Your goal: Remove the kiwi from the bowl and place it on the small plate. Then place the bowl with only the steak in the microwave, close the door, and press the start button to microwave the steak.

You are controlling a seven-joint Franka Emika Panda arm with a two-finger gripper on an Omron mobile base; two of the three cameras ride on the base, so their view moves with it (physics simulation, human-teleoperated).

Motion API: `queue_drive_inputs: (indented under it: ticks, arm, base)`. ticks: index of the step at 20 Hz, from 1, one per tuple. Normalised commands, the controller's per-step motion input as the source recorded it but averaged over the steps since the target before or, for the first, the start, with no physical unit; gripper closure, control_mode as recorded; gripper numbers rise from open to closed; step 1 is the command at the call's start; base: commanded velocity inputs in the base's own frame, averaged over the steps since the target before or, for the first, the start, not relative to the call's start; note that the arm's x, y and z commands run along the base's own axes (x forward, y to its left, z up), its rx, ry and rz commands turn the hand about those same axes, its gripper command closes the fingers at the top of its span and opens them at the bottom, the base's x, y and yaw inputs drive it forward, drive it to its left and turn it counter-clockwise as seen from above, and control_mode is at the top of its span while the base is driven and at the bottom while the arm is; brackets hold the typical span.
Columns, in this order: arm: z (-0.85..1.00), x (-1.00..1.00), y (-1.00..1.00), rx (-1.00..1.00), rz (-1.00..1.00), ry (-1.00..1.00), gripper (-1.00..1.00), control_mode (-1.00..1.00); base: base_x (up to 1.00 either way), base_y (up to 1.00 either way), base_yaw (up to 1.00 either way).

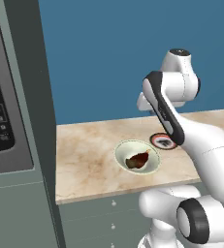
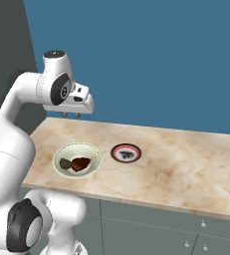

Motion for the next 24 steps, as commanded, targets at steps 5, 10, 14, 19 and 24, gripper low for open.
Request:
queue_drive_inputs:
  ticks: [5, 10, 14, 19, 24]
  arm:
    - [-0.32, -0.13, 0.17, -0.03, 0.00, 0.00, -1.00, -1.00]
    - [-0.91, 0.00, 0.14, -0.04, 0.00, 0.16, -1.00, -1.00]
    - [-0.69, 0.00, 0.00, 0.00, 0.05, 0.04, -1.00, -1.00]
    - [-0.39, -0.02, 0.07, -0.05, 0.06, 0.03, -1.00, -1.00]
    - [-0.24, -0.06, 0.22, 0.00, -0.06, 0.05, -1.00, -1.00]
  base:
    - [0.00, 0.00, 0.00]
    - [0.00, 0.00, 0.00]
    - [0.00, 0.00, 0.00]
    - [0.00, 0.00, 0.00]
    - [0.00, 0.00, 0.00]
